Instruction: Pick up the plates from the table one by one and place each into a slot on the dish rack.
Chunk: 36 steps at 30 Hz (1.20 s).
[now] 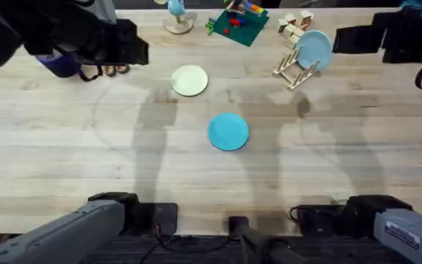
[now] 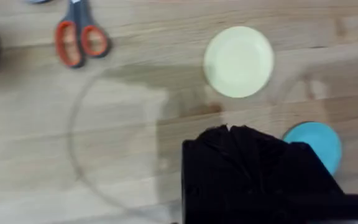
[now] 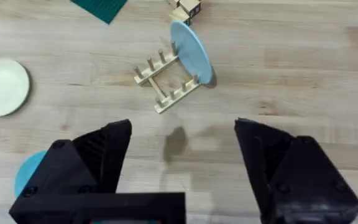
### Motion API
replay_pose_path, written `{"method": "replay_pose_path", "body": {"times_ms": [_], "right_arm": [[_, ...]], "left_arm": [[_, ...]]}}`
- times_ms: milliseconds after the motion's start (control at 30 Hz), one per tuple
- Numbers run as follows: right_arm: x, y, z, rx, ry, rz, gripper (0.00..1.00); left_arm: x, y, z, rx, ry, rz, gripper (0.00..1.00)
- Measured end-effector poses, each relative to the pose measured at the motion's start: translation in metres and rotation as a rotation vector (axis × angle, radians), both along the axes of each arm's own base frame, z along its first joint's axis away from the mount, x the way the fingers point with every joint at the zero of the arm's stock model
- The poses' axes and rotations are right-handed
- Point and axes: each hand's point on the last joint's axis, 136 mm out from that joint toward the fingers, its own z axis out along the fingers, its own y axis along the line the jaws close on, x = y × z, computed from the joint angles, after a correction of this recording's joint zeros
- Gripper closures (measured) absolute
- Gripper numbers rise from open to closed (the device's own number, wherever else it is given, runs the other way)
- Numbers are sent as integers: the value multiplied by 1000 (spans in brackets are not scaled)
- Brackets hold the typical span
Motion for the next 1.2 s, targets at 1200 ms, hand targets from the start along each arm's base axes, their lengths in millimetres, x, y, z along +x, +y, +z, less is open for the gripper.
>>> {"method": "replay_pose_path", "body": {"times_ms": [1200], "right_arm": [[0,0,0,0,0,0,6]], "left_arm": [[76,-33,-126,-668,165,-229,961]]}}
